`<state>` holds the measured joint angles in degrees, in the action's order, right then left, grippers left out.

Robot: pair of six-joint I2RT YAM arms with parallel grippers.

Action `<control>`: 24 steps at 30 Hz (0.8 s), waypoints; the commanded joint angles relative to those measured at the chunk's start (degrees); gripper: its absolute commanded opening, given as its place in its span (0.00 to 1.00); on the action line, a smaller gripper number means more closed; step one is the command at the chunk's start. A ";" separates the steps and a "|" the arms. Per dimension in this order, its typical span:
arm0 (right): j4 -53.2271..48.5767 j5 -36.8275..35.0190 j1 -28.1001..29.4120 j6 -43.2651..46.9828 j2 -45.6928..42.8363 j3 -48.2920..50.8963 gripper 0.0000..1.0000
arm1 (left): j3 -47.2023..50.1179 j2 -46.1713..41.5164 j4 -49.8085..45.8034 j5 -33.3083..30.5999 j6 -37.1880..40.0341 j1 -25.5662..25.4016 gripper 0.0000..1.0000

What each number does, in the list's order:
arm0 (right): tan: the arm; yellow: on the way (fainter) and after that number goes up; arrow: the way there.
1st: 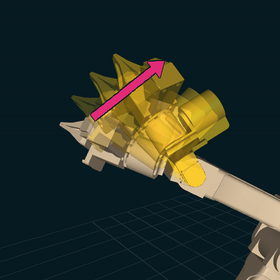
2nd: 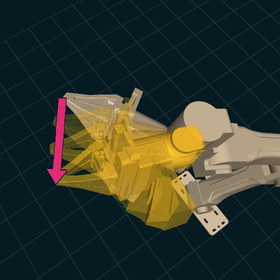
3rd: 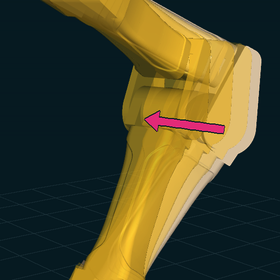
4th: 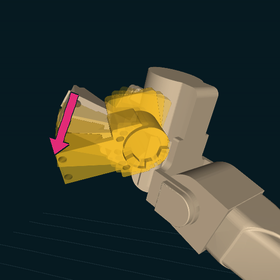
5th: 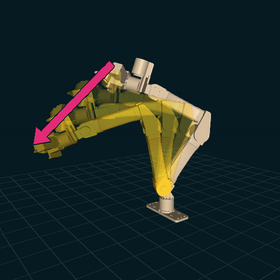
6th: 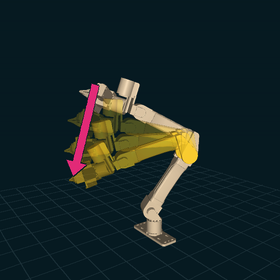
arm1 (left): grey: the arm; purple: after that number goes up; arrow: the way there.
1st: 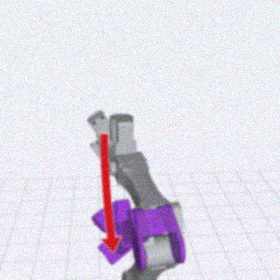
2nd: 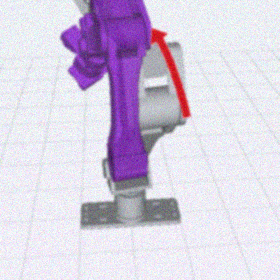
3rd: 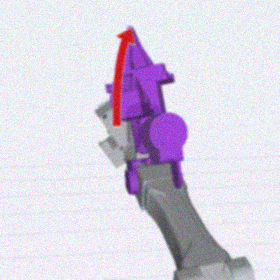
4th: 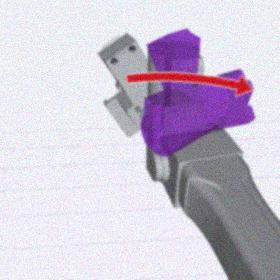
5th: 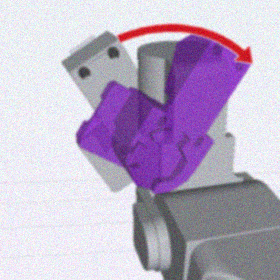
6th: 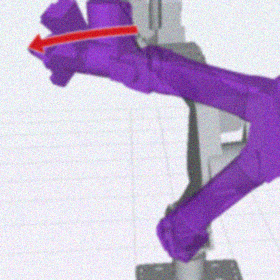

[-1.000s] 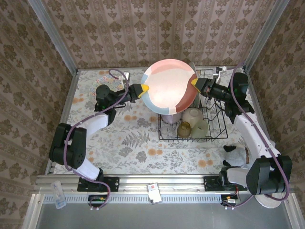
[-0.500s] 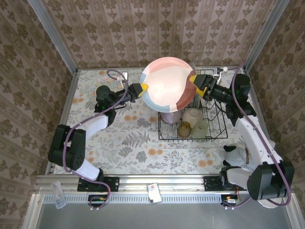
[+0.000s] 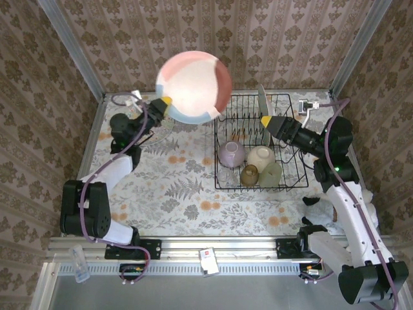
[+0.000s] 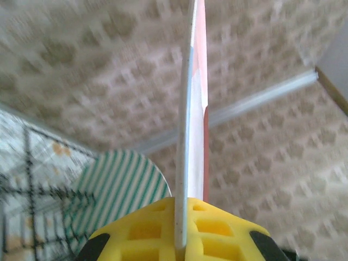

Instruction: Unload the mixed dishes from the dish rack

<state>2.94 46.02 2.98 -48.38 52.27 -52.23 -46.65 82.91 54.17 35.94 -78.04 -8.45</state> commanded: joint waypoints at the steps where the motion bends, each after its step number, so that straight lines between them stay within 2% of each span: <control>1: -5.56 -5.15 0.96 4.81 -3.22 0.76 1.00 | 2.33 -1.58 2.21 -3.88 -1.19 5.73 0.00; 8: -3.20 -1.90 1.90 5.67 -5.69 4.56 1.00 | 7.40 -2.28 -0.03 -1.31 -1.29 16.96 0.00; 10: -3.28 -1.61 2.67 6.21 -5.74 5.29 1.00 | 7.04 -2.30 -5.48 0.02 -0.64 19.34 0.00; 13: -4.37 -4.34 3.08 7.04 -6.24 6.43 1.00 | 7.03 -2.23 -8.82 0.53 0.74 21.78 0.00; 18: -5.02 -3.92 3.12 8.12 -6.35 7.36 1.00 | 6.53 -1.49 -15.93 0.53 4.25 24.28 0.00; 24: -6.86 -4.00 3.26 8.91 -7.45 8.35 1.00 | 5.18 2.79 -17.57 2.14 5.19 26.16 0.00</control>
<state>-2.63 42.61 5.87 -41.01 46.68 -45.08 -38.79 83.85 36.49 36.01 -75.11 16.88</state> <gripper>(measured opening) 0.999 0.065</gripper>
